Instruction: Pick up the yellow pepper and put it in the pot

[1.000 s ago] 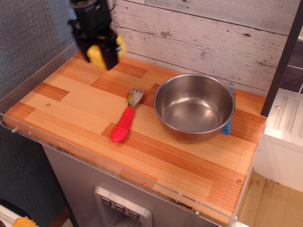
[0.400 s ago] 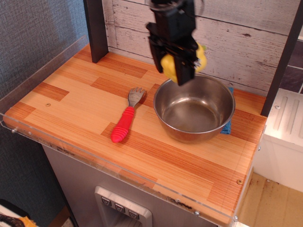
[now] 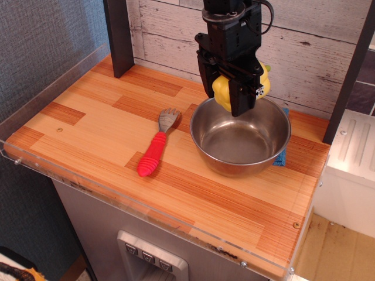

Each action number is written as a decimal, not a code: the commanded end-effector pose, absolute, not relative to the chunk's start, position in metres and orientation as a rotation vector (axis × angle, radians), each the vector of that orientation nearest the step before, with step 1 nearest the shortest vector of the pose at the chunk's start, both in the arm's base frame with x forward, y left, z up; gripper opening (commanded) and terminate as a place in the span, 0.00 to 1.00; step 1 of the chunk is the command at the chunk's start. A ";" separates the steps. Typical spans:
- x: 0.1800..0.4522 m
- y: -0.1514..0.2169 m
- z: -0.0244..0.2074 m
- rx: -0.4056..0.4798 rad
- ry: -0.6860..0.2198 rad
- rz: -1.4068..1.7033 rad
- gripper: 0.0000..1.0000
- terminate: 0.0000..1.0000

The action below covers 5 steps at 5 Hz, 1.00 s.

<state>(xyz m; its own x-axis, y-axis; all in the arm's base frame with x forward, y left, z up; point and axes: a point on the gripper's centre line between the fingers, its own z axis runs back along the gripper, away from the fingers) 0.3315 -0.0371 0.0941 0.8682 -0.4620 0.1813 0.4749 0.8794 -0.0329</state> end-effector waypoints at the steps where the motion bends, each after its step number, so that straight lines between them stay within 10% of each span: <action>1: 0.325 -0.020 0.123 -0.070 -0.217 -0.455 1.00 0.00; 5: 0.309 0.059 0.139 -0.045 -0.235 -0.156 1.00 0.00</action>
<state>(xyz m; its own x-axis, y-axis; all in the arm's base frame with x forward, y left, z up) 0.3153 0.0555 0.1226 0.9704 -0.1520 0.1876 0.1630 0.9856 -0.0445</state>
